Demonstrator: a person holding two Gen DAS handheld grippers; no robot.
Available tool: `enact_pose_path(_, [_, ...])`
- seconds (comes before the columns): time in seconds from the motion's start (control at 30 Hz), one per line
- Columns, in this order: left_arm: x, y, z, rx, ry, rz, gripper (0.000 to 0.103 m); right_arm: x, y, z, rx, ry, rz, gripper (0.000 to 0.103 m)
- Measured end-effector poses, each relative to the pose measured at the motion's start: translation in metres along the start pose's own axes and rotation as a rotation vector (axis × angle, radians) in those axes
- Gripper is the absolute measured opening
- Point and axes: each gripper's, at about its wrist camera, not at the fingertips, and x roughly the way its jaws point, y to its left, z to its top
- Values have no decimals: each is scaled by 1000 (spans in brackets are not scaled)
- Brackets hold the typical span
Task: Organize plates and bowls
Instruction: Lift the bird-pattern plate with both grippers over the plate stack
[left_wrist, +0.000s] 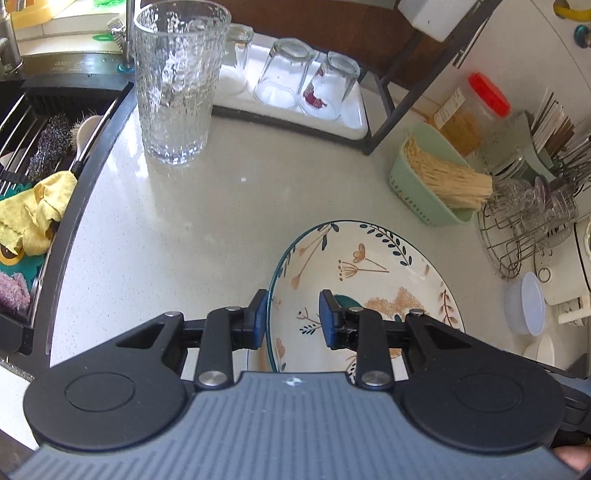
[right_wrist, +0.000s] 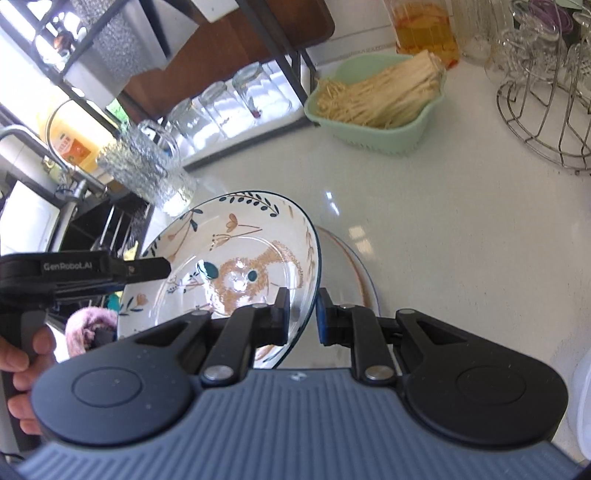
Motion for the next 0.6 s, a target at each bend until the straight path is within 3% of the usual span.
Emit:
enact_pose_path(0.3, [12, -6, -9, 24, 47, 43, 34, 4, -6, -9, -33, 38, -6, 18])
enact_pose_path(0.6, [12, -8, -10, 62, 52, 64, 34, 8, -6, -9, -38, -4, -8, 18])
